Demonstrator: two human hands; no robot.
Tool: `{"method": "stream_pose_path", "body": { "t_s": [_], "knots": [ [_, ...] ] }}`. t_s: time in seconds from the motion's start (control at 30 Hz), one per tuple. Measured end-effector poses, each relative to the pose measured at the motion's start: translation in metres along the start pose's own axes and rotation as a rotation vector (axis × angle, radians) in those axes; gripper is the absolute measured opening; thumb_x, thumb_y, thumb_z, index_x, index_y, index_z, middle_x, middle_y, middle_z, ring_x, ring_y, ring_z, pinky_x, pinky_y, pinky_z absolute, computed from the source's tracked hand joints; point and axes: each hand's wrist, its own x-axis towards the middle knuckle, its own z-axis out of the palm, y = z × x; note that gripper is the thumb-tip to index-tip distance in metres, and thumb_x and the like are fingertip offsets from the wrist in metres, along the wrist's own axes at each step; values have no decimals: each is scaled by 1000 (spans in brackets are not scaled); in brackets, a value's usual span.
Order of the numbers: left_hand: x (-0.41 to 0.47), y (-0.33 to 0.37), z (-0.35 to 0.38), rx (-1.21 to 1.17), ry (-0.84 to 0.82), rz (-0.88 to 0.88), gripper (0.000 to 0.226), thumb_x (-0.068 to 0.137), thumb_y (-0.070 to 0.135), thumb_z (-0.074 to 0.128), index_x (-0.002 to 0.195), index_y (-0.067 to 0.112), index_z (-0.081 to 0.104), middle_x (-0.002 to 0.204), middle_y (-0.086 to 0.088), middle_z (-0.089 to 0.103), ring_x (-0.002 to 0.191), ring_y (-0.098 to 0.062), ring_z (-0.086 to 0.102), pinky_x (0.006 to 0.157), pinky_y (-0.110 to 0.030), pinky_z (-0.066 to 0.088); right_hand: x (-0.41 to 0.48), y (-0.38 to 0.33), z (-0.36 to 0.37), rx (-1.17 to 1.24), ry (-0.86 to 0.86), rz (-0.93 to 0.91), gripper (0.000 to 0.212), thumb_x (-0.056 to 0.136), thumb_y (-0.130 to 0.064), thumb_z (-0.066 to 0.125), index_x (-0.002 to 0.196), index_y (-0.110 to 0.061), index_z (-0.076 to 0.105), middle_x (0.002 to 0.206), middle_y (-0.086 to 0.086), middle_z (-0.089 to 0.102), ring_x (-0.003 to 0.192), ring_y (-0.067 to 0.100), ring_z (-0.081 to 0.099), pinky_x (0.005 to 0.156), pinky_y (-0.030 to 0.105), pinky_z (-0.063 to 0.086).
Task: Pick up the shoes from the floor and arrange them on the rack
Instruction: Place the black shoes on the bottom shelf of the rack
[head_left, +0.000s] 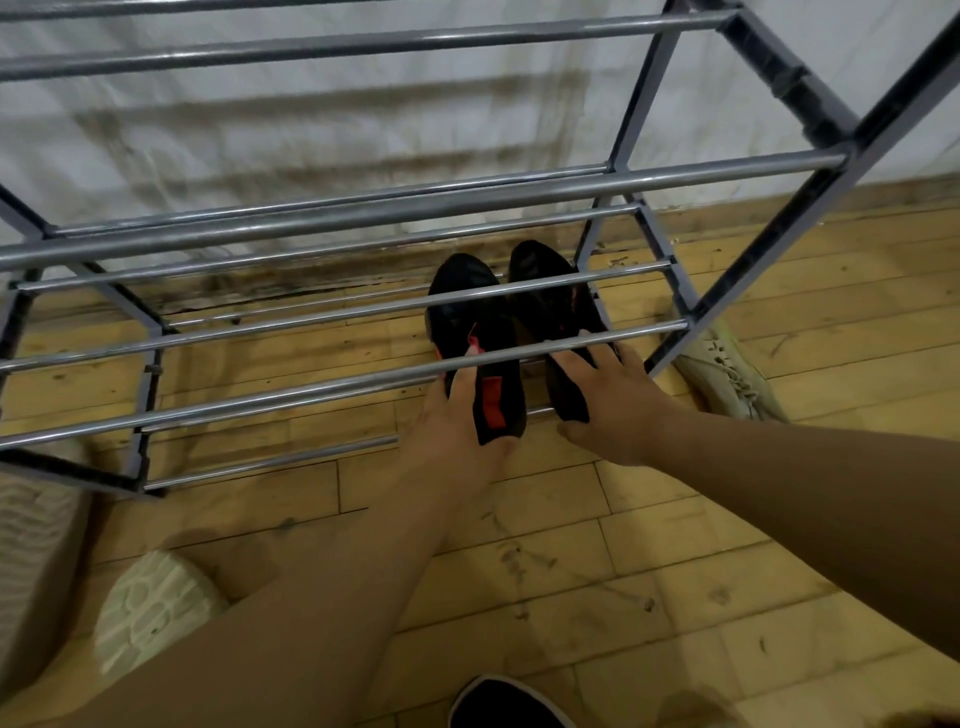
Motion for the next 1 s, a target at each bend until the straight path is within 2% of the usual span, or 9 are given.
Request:
{"method": "stream_pose_path", "body": {
  "t_s": [0.07,0.3,0.47,0.57,0.63,0.73,0.8,0.9,1.0],
  "knots": [
    [6,5,3,-13,15,-4,109,80,53,75,152,53,-7,158,-5,34,135,-32,47,102,-53,50,1,0,1,-3,14,7,101,74,-60,57,155,-42,-1,164,5,7,151,47,4,119,62,24],
    [14,10,13,-5,-59,99,102,87,40,72,156,47,-3,162,-3,28,136,-29,47,99,-44,53,-4,-2,5,47,105,25,98,82,-39,71,158,-33,10,160,10,17,149,45,15,120,58,26],
    [1,5,6,-56,-95,112,101,89,40,69,156,47,-6,164,2,26,141,-26,43,106,-48,48,-22,-15,-2,78,164,47,90,84,-38,67,157,-30,15,158,11,21,146,41,22,118,57,30],
    [-41,-3,3,-52,-82,58,94,90,50,66,157,43,0,161,6,26,146,-20,31,114,-40,36,-59,-38,2,89,243,-18,80,83,-41,65,152,-27,27,158,6,24,145,33,25,118,51,31],
    [-82,-14,6,-121,-126,-1,90,90,51,65,158,44,7,159,8,27,145,-16,30,113,-35,33,-90,-49,19,158,146,-125,73,83,-40,69,147,-24,36,152,3,32,138,28,37,111,44,38],
    [-146,-38,18,-168,-298,-101,83,91,48,66,155,47,14,153,10,35,136,-11,41,107,-26,36,-135,-53,58,291,-242,-163,64,89,-39,70,142,-26,36,143,-2,39,127,20,47,99,34,45],
    [-179,-53,23,-176,-435,-137,83,91,51,66,154,52,12,154,12,35,137,-9,41,108,-27,38,-156,-52,82,303,-423,-181,56,90,-37,70,136,-28,39,133,-7,42,118,16,53,91,31,47],
    [-205,-65,27,-192,-523,-159,81,91,48,67,153,56,16,152,17,38,136,-6,43,112,-31,40,-173,-55,99,278,-581,-268,50,91,-36,69,134,-26,45,124,-10,42,116,11,51,87,21,38],
    [-209,-65,27,-197,-547,-112,68,93,33,69,148,51,34,145,21,45,130,-1,44,107,-19,36,-174,-63,105,237,-645,-324,46,90,-32,70,131,-30,50,121,-13,41,113,9,47,87,21,37]
  ]
}}
